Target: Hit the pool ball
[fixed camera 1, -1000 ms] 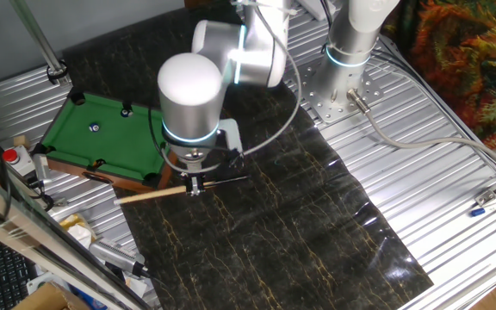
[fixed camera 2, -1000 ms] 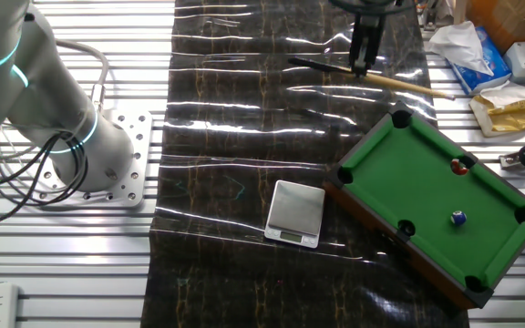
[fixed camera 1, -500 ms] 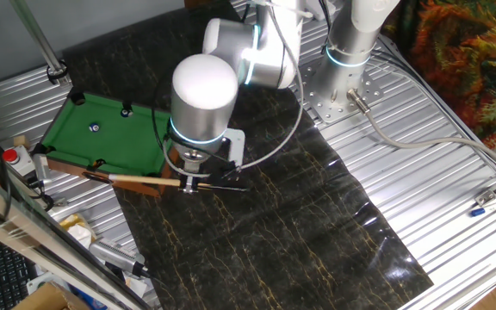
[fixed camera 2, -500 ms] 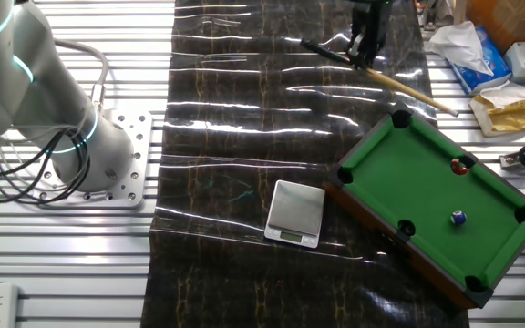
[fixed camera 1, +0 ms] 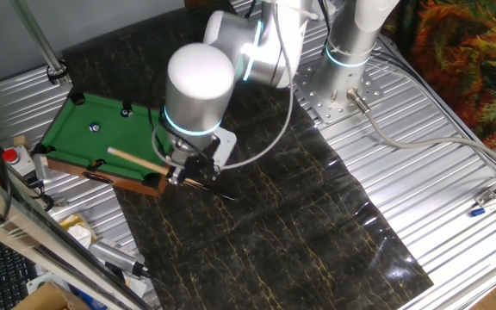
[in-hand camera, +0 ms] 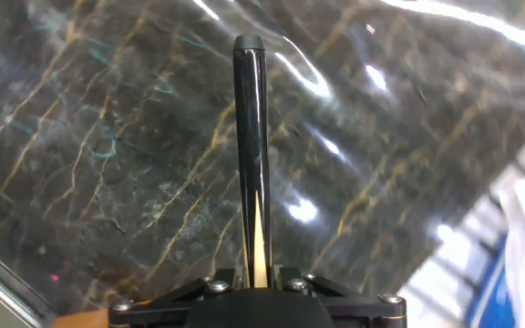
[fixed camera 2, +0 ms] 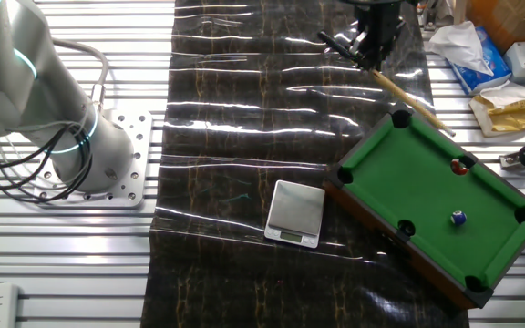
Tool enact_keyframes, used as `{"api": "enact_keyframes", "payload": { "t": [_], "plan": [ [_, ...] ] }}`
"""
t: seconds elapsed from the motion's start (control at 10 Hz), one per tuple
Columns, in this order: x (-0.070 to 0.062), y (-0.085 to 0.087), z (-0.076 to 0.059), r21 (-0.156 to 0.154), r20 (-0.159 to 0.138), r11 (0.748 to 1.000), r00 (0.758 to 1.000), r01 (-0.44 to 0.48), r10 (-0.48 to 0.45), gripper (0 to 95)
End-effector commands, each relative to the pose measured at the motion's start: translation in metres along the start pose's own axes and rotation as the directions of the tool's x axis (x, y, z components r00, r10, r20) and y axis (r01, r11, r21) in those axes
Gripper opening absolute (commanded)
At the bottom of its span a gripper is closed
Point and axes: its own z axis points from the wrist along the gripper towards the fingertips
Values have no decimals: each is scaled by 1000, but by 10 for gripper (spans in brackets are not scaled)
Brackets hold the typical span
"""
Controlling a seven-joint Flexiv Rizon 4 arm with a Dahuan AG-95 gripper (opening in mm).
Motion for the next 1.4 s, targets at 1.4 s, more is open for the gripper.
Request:
{"api": "enact_keyframes", "payload": {
  "t": [1.4],
  "plan": [
    [66, -29, 22, 116, 89, 896, 903, -429, 421, 0]
  ]
}}
